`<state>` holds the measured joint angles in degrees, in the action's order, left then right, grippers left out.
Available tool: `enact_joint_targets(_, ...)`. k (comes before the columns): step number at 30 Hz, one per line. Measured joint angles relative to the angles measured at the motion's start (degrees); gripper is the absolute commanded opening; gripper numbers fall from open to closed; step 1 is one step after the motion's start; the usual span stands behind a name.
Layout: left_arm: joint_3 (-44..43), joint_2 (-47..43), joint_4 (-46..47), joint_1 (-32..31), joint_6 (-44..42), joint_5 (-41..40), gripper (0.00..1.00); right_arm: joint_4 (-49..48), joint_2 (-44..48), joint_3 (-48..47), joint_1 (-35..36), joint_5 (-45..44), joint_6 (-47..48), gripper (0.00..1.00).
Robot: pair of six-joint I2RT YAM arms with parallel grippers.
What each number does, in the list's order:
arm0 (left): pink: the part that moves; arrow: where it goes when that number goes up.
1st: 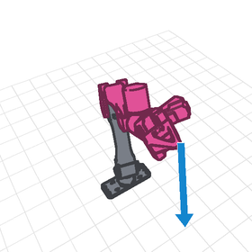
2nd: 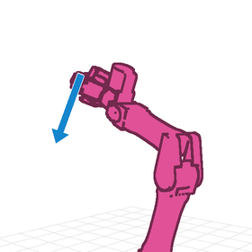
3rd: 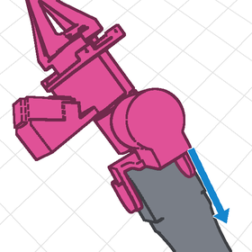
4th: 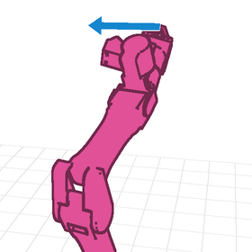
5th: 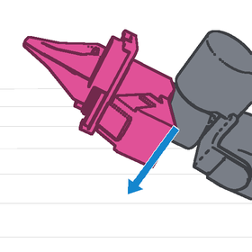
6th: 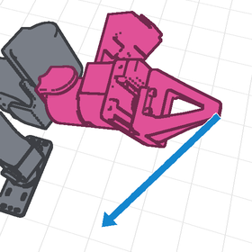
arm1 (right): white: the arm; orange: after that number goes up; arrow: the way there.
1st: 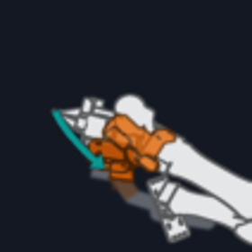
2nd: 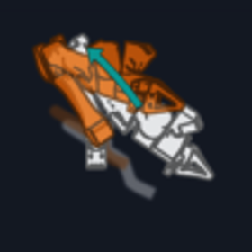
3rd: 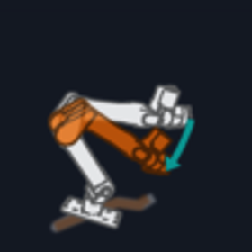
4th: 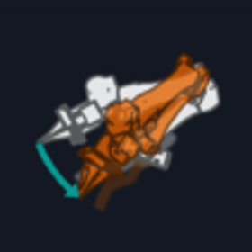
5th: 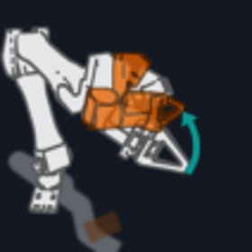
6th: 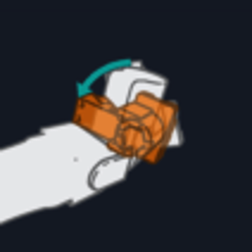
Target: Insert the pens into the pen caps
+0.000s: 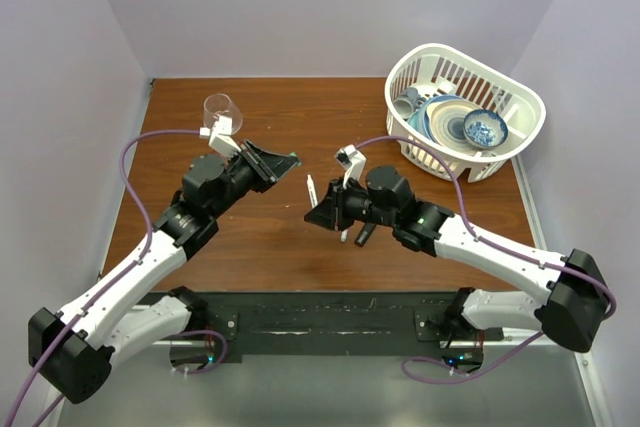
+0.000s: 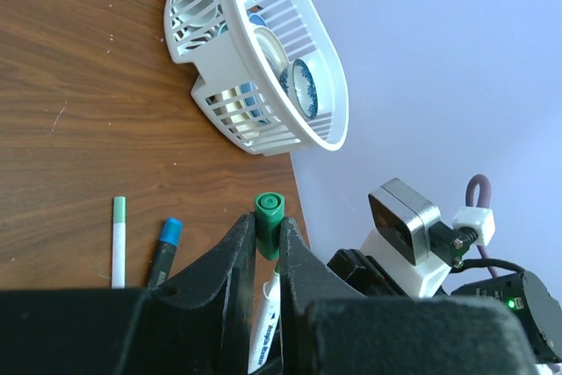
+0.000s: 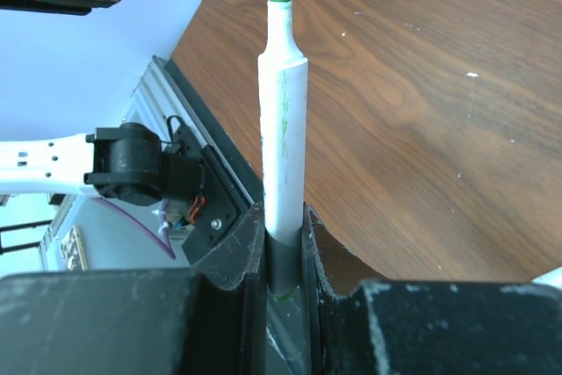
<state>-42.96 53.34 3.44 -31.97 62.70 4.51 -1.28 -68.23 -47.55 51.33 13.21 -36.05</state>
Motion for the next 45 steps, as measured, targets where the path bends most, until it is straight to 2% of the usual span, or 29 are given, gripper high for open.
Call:
enact_joint_targets(9, 0.1, -0.9, 1.2, 0.0, -2.5, 1.5, 0.00, 0.0, -0.1, -0.5, 1.0, 0.0, -0.1, 0.00)
enact_joint_targets(45, 3.6, -2.3, 1.6, 0.0, -3.6, 4.5, 0.00, 0.4, -1.9, -3.1, 1.9, -0.2, -0.4, 0.00)
